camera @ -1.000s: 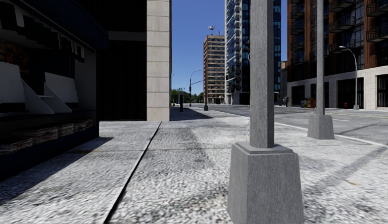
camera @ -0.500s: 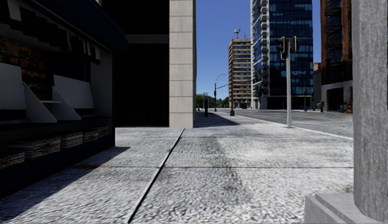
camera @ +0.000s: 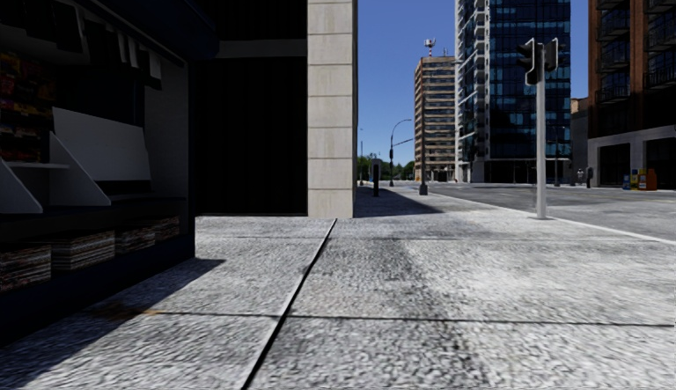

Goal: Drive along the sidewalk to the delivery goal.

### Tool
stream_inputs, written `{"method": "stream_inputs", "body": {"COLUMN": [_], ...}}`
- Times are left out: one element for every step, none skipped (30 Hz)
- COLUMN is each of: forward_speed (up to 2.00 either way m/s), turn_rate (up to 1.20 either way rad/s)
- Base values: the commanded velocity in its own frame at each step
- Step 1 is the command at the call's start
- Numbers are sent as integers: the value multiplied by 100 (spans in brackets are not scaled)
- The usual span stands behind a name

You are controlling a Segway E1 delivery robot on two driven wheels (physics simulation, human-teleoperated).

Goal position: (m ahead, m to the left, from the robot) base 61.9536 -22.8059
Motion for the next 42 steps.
{"method": "stream_inputs", "body": {"forward_speed": [135,135,135,135,135,135,135,135,135,135,135,135,135,135,135,135,135,135,135,135,135,135,135,135,135,135,135,135,135,135,135,135,135,135,135,135,135,135,135,135,135,135], "turn_rate": [0,0,0,0,0,0,0,0,-28,-76,-96,-100,-100,-101,-102,-102,-102,-101,-101,-15,-4,-1,-1,0,0,0,0,0,0,0,0,0,0,0,0,0,0,0,0,0,0,0]}}
